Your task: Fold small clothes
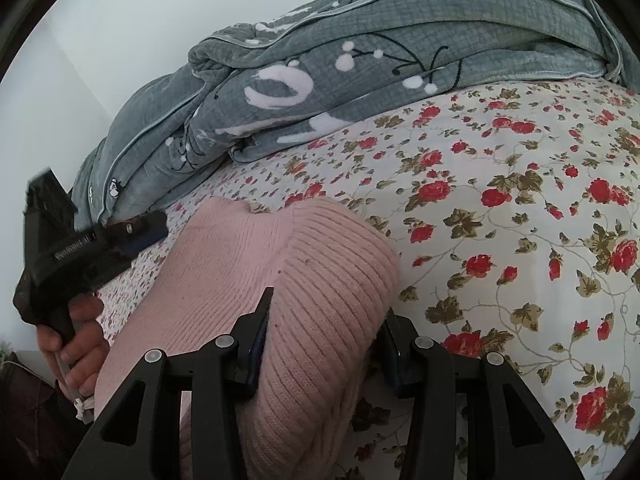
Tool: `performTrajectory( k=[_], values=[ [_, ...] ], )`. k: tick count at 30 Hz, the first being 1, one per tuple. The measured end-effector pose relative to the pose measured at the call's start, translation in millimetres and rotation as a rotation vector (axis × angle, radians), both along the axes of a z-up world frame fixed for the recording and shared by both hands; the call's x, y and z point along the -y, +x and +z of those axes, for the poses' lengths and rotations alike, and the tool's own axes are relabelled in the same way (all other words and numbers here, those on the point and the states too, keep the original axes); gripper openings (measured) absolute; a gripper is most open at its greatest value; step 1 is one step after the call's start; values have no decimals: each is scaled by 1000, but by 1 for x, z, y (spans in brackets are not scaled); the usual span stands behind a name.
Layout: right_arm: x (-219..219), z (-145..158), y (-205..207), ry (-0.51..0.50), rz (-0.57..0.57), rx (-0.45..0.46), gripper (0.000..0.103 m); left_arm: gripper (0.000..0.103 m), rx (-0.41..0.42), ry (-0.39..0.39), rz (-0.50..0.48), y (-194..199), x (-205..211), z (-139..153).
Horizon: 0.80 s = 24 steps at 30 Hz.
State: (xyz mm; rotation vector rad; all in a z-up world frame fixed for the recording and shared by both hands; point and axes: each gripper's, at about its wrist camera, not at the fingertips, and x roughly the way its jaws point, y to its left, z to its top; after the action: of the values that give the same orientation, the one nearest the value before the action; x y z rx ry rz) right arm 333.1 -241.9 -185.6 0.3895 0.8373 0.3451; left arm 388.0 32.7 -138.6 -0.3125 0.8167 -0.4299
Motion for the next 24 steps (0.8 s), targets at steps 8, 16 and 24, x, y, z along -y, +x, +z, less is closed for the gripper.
performTrajectory(
  k=[8, 16, 24],
  values=[
    [3, 0, 1, 0, -6, 6, 45, 28, -5, -112, -59, 6, -15, -36],
    [6, 9, -6, -41, -75, 38, 53, 35, 60, 38, -87, -1, 7, -28],
    [3, 44, -35, -178, -152, 229, 58, 43, 91, 52, -90, -6, 10, -24]
  ],
)
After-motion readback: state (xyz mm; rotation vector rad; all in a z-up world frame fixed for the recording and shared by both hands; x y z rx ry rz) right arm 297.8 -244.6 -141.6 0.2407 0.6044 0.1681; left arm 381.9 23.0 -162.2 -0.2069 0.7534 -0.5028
